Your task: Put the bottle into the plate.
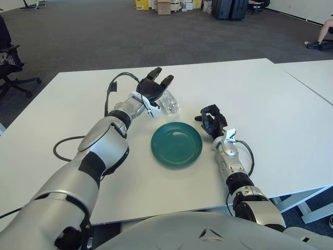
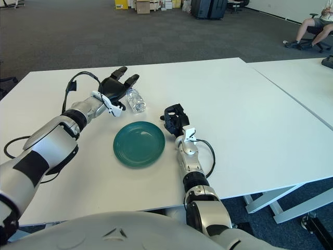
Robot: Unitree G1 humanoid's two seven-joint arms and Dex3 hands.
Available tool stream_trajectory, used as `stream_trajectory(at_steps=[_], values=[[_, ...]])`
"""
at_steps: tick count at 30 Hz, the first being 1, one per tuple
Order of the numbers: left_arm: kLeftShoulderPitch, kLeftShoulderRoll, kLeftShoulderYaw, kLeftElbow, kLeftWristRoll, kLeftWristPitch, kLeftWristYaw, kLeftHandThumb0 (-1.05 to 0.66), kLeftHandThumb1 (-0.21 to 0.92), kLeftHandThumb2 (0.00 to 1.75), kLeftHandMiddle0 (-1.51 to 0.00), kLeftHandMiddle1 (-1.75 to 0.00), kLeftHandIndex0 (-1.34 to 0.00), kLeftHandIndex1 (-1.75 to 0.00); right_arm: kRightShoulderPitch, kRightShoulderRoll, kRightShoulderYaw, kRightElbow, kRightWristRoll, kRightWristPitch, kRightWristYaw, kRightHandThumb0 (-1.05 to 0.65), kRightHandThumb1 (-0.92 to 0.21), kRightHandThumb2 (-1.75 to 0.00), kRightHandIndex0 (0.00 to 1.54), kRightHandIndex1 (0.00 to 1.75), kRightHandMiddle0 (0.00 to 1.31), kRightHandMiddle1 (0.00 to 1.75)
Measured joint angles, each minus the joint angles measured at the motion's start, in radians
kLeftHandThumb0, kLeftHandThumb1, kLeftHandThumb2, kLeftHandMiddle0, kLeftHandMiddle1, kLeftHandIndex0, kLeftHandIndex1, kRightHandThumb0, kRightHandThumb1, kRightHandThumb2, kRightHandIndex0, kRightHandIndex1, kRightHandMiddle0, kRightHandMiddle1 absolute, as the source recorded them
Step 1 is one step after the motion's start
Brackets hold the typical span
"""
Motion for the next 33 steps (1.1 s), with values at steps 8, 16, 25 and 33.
stream_trajectory(at_steps=[8,16,25,33], values=[[-0.01,-0.025,-0.057,0.003,0.045,0.003,-0.051,-0.87,0.8,0.1,0.0,0.0,-0.03,-0.03,0.024,0.002,0.005,-0.032,-0.002,0.002,-0.003,-0.36,-0.78,-0.71,0.43,1.2,0.28,1.74],[-0.009,-0.05,-0.137,0.009,0.116,0.005,-0.108,-0.65,0.59,0.52,-0.01,0.0,0.0,-0.16,0.085,0.012,0.019,-0.121,-0.002,0.025,-0.005,-0.36,-0.77,-0.73,0.42,1.19,0.28,1.75],[0.0,-0.087,-0.214,0.01,0.179,0.009,-0.126,-0.6,0.5,0.69,-0.09,-0.03,0.0,-0.37,0.13,0.014,0.029,-0.176,-0.003,0.032,-0.01,-0.36,-0.77,-0.72,0.43,1.2,0.28,1.75],[0.035,-0.115,-0.221,0.006,0.179,0.02,-0.172,-0.52,0.46,0.77,-0.2,-0.03,0.0,-0.59,0.156,0.017,0.026,-0.178,0.007,-0.006,0.002,-0.36,-0.79,-0.68,0.43,1.19,0.28,1.73]])
